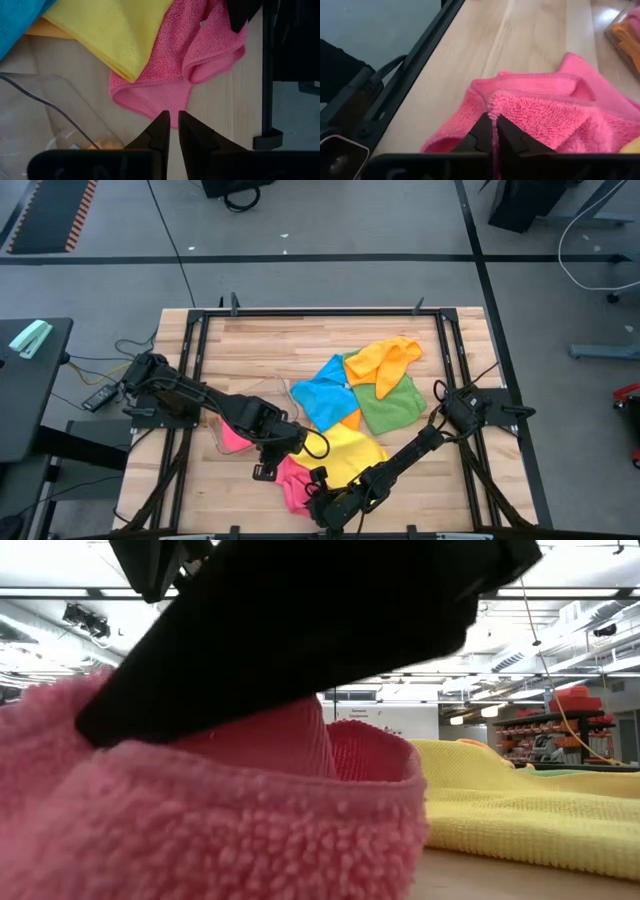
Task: Fold microfiber towels
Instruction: Fold the pink microfiber cloth
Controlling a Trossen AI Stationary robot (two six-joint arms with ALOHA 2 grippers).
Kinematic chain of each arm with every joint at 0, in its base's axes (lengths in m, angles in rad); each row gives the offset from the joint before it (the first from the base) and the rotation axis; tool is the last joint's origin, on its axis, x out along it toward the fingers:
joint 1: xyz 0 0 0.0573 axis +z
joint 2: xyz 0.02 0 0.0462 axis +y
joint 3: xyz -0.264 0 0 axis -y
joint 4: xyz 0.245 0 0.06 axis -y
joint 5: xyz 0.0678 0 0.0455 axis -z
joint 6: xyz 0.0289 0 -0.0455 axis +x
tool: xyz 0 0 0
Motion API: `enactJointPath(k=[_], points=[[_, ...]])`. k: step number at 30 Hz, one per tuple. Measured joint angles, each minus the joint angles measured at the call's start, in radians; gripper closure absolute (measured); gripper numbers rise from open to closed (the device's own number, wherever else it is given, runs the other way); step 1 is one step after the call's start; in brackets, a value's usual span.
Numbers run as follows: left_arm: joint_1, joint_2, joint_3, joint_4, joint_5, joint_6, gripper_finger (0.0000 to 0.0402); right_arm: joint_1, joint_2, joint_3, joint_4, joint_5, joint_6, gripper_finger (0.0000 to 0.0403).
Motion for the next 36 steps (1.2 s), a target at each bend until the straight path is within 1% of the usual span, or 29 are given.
enactJointPath(k=[2, 5, 9, 12, 14, 16, 20, 22, 26, 28, 32, 36], points=[[0.000, 0.000, 0.000, 0.000, 0.000, 0.006, 0.0358, 0.001, -0.015, 0.000, -0.015, 0.000, -0.002, 0.0393], [0.000, 0.000, 0.000, 0.005, -0.001, 0.012, 0.0356, 0.005, -0.069, -0.001, -0.090, 0.004, -0.002, 0.0394], [0.000, 0.000, 0.000, 0.053, -0.008, 0.068, 0.0351, 0.015, -0.181, -0.001, -0.212, 0.022, -0.008, 0.0395], [0.000, 0.000, 0.001, 0.090, -0.015, 0.107, 0.0347, 0.016, -0.290, -0.001, -0.349, 0.030, 0.006, 0.0396], [-0.008, 0.000, 0.017, 0.082, -0.050, 0.124, 0.0348, 0.016, -0.369, -0.001, -0.451, 0.058, 0.022, 0.0396], [-0.019, -0.001, 0.034, 0.087, -0.099, 0.161, 0.0351, 0.016, -0.446, -0.001, -0.533, 0.065, 0.046, 0.0396], [-0.040, 0.000, 0.065, 0.086, -0.179, 0.223, 0.0355, -0.008, -0.574, 0.000, -0.643, 0.007, 0.112, 0.0396], [-0.044, -0.001, 0.072, 0.097, -0.190, 0.242, 0.0355, -0.015, -0.628, -0.001, -0.700, -0.001, 0.124, 0.0396], [-0.041, -0.008, 0.072, 0.109, -0.236, 0.311, 0.0347, -0.011, -0.750, -0.001, -0.726, 0.010, 0.106, 0.0396], [-0.036, -0.022, 0.072, 0.140, -0.262, 0.351, 0.0343, -0.011, -0.803, 0.000, -0.729, 0.007, 0.095, 0.0396], [-0.026, -0.053, 0.072, 0.279, -0.322, 0.420, 0.0338, -0.013, -0.876, 0.000, -0.738, 0.014, 0.088, 0.0397], [-0.002, -0.077, 0.072, 0.431, -0.339, 0.418, 0.0332, -0.007, -0.909, 0.000, -0.738, 0.015, 0.102, 0.0397]])
